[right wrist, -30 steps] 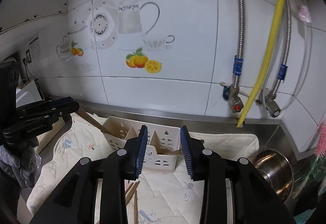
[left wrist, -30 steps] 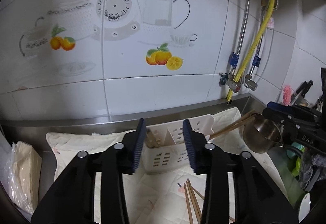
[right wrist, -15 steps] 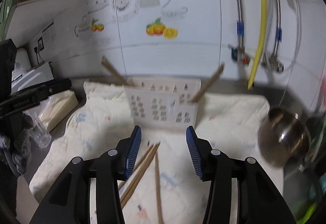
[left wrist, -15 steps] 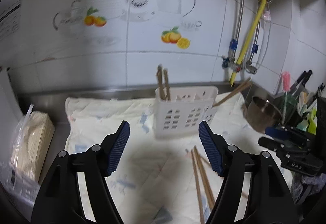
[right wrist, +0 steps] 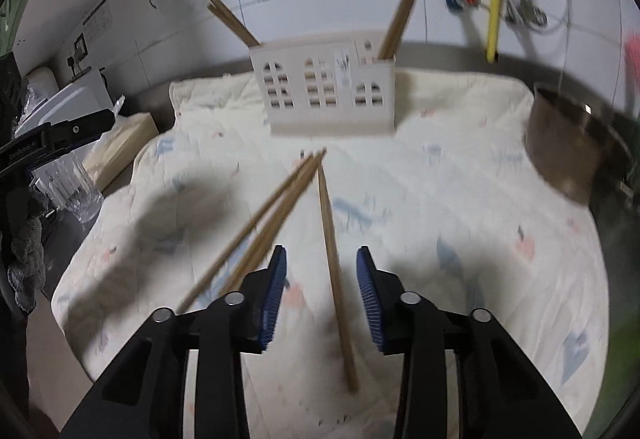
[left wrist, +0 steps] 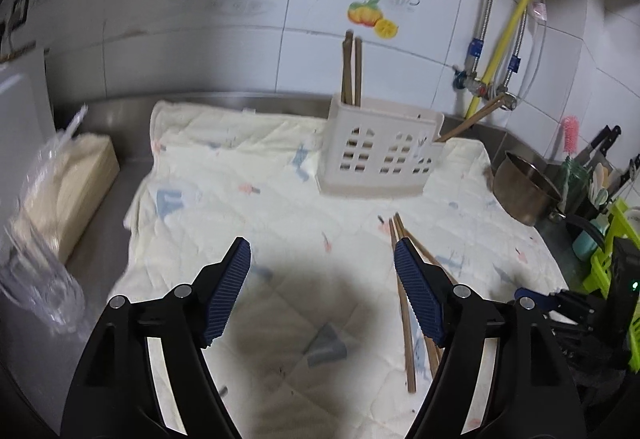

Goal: Organize utensils
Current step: 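Close the right gripper on a chopstick while the left gripper grasps another, then raise both held chopsticks upright and insert them into the white holder, then open both grippers to drop the chopsticks into the holder and withdraw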

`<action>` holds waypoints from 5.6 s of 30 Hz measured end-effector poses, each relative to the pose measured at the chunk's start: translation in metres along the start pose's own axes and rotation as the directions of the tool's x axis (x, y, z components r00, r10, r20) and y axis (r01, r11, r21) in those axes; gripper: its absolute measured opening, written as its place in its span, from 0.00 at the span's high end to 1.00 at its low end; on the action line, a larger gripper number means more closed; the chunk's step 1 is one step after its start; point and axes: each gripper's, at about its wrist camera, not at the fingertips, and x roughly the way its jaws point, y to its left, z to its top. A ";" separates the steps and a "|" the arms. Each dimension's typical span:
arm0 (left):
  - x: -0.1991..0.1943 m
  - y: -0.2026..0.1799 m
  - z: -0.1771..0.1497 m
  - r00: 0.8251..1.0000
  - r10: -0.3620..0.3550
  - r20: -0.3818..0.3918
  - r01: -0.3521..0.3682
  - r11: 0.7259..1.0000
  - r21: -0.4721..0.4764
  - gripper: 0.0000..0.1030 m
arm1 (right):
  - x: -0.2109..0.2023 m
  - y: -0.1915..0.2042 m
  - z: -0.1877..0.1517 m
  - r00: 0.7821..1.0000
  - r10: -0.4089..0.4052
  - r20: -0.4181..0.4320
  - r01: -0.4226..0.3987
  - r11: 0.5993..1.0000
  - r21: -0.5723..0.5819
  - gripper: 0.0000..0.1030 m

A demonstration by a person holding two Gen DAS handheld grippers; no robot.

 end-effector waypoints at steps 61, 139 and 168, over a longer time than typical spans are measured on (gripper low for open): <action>0.084 -0.067 -0.089 0.937 -0.143 -0.320 0.159 0.987 0.024 0.94 | -0.027 0.009 -0.015 0.992 -0.060 0.109 0.065 0.997 -0.041 0.93; 0.090 -0.047 0.204 0.993 -0.080 0.090 0.069 0.991 0.110 0.95 | -0.002 -0.033 0.284 0.973 -0.085 0.213 0.101 0.993 -0.064 0.94; 0.070 -0.050 0.191 0.993 -0.088 0.073 0.079 0.990 0.115 0.83 | -0.005 -0.038 0.264 0.970 -0.084 0.229 0.093 0.995 -0.029 0.78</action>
